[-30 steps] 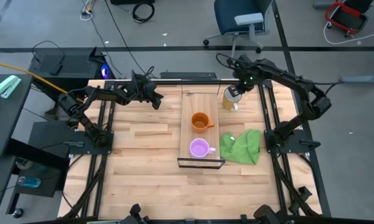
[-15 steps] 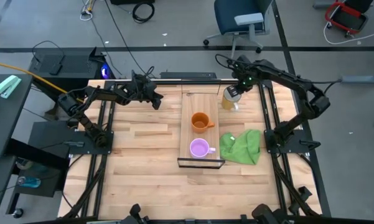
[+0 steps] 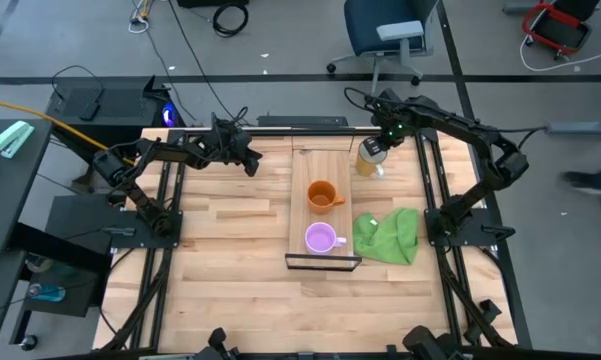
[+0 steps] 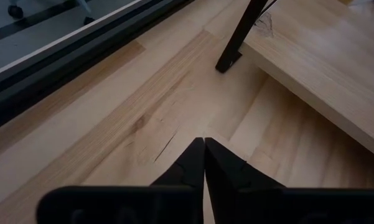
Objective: Stack small to large cups/mugs on shelf
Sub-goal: Put the yellow mug on the shelf
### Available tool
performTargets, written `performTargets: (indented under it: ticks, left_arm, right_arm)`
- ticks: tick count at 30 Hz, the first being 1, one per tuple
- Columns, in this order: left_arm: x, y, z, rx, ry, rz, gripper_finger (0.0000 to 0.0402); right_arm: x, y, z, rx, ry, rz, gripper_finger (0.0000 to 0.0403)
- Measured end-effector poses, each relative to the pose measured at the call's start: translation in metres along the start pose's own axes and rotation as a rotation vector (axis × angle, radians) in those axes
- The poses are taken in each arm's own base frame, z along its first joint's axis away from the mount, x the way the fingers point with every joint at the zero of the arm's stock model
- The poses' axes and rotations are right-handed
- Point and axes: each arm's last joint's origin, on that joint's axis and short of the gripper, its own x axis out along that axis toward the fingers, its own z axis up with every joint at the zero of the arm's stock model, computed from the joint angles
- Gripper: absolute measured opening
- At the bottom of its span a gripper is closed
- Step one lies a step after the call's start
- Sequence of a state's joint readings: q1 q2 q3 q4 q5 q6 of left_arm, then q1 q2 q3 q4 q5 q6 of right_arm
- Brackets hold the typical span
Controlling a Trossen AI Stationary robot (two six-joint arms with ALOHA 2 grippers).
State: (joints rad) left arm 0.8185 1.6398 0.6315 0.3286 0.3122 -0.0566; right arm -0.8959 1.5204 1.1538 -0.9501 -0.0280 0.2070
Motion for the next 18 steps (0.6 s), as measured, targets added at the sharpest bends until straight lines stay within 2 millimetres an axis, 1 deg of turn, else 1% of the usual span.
performTargets:
  ticks: [4, 8, 9, 13, 18]
  left_arm:
    - [0.0000, 0.0001, 0.0000, 0.000, 0.000, 0.000, 0.0013]
    - [0.0000, 0.0001, -0.0004, -0.002, 0.004, 0.000, 0.0018]
    - [0.0000, 0.0000, -0.0006, -0.002, 0.006, 0.000, 0.0020]
    - [0.0000, 0.0001, -0.0006, -0.003, 0.006, 0.001, 0.0022]
    - [0.0000, 0.0001, -0.0013, -0.004, 0.013, 0.001, 0.0014]
  right_arm:
    - [0.0000, 0.0001, 0.0005, 0.000, -0.005, 0.000, 0.0057]
    - [-0.0002, 0.0004, 0.0010, -0.002, -0.011, 0.008, 0.0017]
    - [-0.0003, 0.0006, 0.0015, -0.008, -0.016, 0.011, 0.0013]
    - [-0.0004, 0.0009, 0.0029, -0.026, -0.031, 0.013, 0.0015]
    - [-0.0011, 0.0013, 0.0048, -0.073, -0.055, 0.012, 0.0010]
